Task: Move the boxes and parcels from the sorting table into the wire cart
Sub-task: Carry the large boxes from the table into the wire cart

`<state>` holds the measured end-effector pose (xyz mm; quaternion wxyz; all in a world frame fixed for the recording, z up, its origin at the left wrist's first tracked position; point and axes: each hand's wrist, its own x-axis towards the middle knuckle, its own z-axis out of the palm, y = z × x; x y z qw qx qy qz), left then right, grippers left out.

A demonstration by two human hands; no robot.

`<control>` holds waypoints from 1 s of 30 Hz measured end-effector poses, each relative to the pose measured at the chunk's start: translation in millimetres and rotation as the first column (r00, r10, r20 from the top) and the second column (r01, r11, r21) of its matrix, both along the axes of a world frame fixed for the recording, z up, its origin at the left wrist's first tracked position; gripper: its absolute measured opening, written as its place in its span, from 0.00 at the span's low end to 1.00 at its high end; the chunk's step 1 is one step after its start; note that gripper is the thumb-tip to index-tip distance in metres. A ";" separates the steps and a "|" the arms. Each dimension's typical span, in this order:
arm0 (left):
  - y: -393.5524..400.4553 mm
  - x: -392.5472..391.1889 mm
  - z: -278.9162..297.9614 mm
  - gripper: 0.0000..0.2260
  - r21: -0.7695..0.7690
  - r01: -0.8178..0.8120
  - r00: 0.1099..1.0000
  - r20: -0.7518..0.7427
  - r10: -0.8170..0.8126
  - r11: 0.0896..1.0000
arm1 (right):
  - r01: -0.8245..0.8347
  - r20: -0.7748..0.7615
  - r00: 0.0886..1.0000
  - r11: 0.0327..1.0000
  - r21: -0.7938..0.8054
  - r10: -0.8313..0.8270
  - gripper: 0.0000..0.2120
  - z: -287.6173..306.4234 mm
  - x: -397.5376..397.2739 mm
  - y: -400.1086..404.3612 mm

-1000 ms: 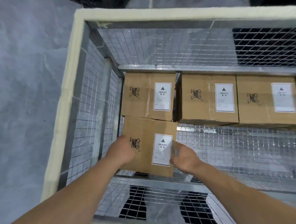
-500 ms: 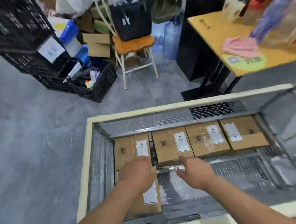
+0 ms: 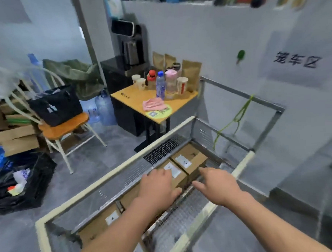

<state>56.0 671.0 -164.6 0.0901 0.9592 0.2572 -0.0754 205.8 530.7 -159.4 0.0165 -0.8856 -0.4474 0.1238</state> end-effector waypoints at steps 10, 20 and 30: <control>-134.0 91.3 47.1 0.29 0.124 0.314 0.936 0.123 -0.329 0.941 | 0.381 -0.015 0.923 0.911 0.160 -0.384 0.23 37.1 24.0 -184.1; -277.3 142.0 48.2 0.26 0.144 0.453 0.875 0.117 -0.470 0.880 | 0.554 -0.044 0.831 0.816 0.167 -0.555 0.27 32.9 41.1 -337.8; -366.7 175.8 52.0 0.27 0.133 0.605 0.778 0.113 -0.618 0.785 | 0.712 -0.028 0.696 0.683 0.163 -0.718 0.25 50.4 44.4 -424.5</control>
